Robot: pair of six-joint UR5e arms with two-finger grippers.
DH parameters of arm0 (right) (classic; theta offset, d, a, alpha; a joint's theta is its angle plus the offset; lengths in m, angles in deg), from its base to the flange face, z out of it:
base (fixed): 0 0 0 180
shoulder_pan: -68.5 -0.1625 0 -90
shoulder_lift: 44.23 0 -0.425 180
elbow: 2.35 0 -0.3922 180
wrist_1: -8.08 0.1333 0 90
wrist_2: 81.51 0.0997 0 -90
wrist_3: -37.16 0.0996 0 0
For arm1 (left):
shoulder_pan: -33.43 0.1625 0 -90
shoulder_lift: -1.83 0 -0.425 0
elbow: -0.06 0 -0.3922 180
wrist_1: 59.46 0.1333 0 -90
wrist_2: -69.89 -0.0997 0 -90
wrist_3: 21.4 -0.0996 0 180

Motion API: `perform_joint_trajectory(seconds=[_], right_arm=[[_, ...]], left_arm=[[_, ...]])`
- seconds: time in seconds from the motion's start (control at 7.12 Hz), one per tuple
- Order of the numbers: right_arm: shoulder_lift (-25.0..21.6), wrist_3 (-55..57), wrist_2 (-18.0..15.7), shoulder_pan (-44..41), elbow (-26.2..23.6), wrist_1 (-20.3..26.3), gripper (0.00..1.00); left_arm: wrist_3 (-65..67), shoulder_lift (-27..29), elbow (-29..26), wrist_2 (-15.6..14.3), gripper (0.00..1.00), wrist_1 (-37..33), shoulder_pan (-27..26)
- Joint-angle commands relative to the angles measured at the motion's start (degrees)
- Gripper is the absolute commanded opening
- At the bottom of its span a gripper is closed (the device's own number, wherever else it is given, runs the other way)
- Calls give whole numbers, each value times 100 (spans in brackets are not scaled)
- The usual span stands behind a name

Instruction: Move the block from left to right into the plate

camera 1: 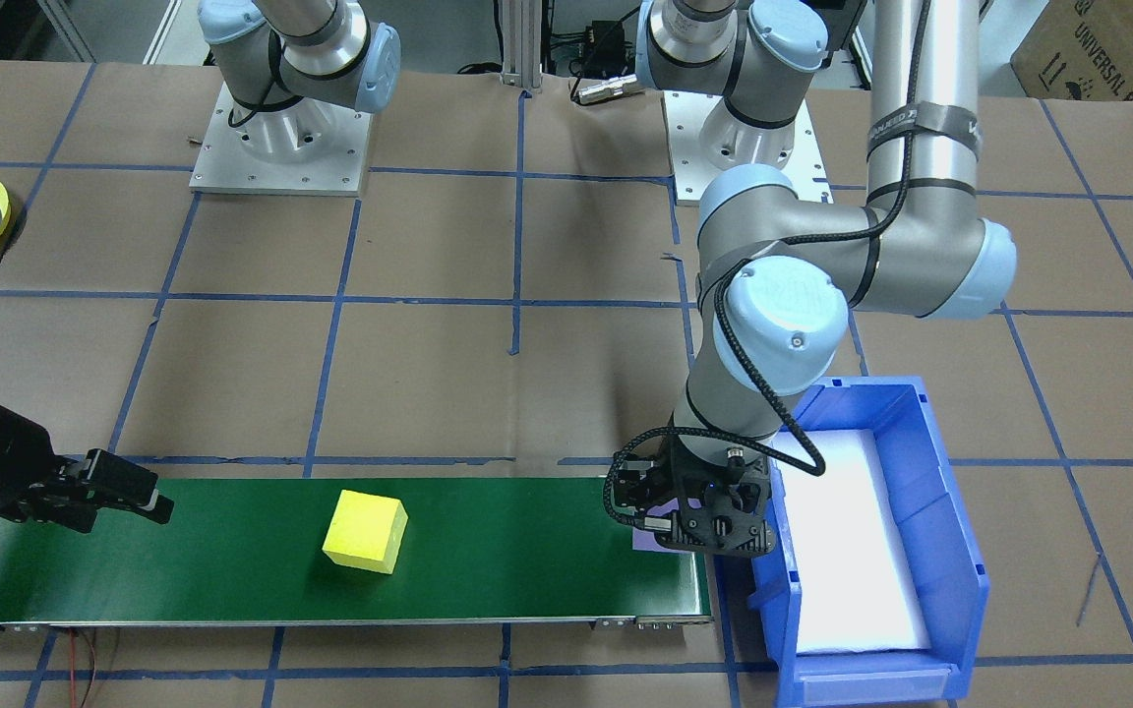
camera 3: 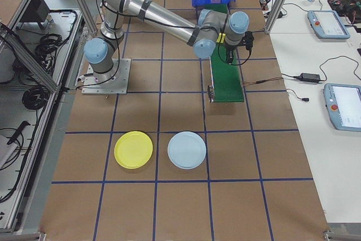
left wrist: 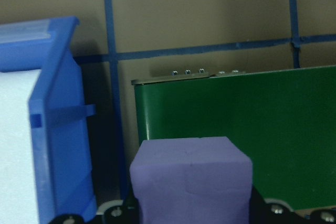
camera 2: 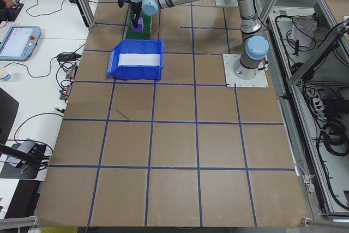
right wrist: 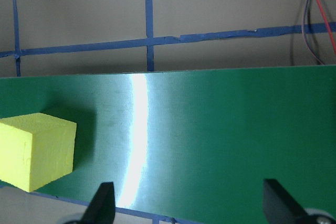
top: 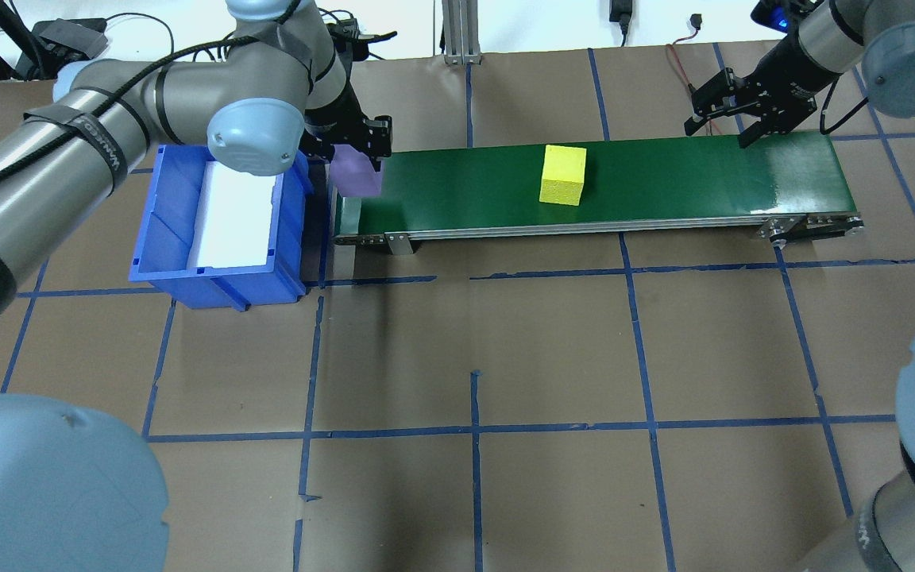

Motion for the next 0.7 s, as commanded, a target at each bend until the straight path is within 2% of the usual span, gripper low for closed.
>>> perform_joint_trajectory(seconds=[0.0, 0.14, 0.28, 0.56], right_arm=[[28, 16, 76, 8, 6, 0, 100], [28, 16, 76, 8, 6, 0, 100], [28, 16, 76, 8, 6, 0, 100], [28, 16, 68, 8, -64, -27, 100]], left_arm=[[-31, 210, 162, -14, 51, 311, -33], [-31, 202, 144, -6, 86, 312, -24], [-40, 193, 83, 20, 100, 303, -33], [-40, -191, 56, 12, 100, 207, -33]])
